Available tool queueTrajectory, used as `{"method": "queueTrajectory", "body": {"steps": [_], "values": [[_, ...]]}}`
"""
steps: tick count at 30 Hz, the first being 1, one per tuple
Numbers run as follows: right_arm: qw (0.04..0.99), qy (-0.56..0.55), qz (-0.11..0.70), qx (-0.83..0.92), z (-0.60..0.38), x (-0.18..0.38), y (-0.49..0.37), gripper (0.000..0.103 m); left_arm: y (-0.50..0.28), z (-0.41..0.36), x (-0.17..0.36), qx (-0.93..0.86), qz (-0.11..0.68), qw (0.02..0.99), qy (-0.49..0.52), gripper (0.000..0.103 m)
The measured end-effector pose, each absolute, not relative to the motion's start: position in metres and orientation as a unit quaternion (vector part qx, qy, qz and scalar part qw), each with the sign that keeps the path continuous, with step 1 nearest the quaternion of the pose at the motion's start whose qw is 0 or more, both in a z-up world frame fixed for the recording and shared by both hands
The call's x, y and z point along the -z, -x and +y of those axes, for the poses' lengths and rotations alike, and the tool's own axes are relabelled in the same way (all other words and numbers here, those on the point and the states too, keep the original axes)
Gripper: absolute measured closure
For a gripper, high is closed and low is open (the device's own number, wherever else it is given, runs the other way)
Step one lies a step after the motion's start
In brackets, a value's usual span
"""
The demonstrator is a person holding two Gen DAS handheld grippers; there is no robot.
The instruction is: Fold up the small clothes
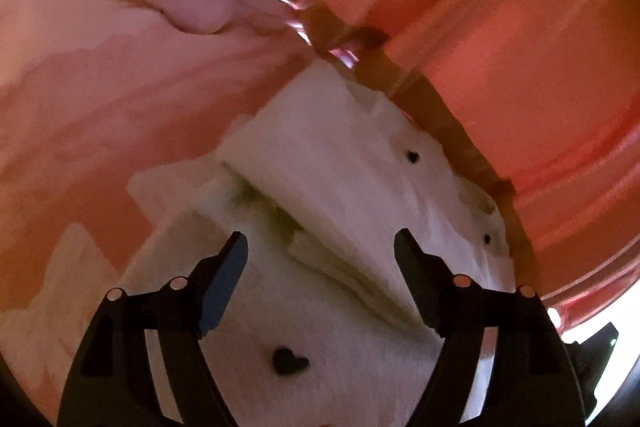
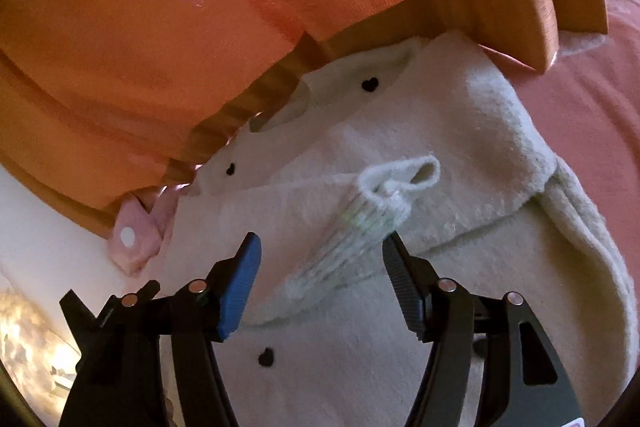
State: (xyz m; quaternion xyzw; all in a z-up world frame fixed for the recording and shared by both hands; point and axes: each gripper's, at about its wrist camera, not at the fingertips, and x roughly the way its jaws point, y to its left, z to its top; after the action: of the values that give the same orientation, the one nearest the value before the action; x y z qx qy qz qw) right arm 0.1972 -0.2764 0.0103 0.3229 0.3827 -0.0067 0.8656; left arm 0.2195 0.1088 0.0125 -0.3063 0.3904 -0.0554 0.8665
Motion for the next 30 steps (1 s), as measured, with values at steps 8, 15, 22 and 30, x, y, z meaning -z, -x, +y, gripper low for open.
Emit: {"method": "queueTrajectory", "body": {"steps": [8, 15, 22, 30], "values": [[0.878, -0.247, 0.406, 0.050, -0.284, 0.007, -0.220, 0.087, -0.235, 0.121, -0.002, 0.031, 0.384, 0.869, 0.310, 0.031], [0.954, -0.176, 0.239, -0.045, -0.268, -0.095, -0.187, 0.093, -0.242, 0.112, 0.003, 0.018, 0.389, 0.880, 0.272, 0.036], [0.885, -0.278, 0.368, 0.064, -0.346, 0.003, -0.208, 0.093, -0.241, 0.103, 0.002, 0.011, 0.394, 0.888, 0.235, 0.035], [0.911, -0.235, 0.335, 0.052, -0.342, -0.012, -0.207, 0.093, -0.241, 0.097, 0.002, 0.002, 0.394, 0.893, 0.215, 0.035]]}}
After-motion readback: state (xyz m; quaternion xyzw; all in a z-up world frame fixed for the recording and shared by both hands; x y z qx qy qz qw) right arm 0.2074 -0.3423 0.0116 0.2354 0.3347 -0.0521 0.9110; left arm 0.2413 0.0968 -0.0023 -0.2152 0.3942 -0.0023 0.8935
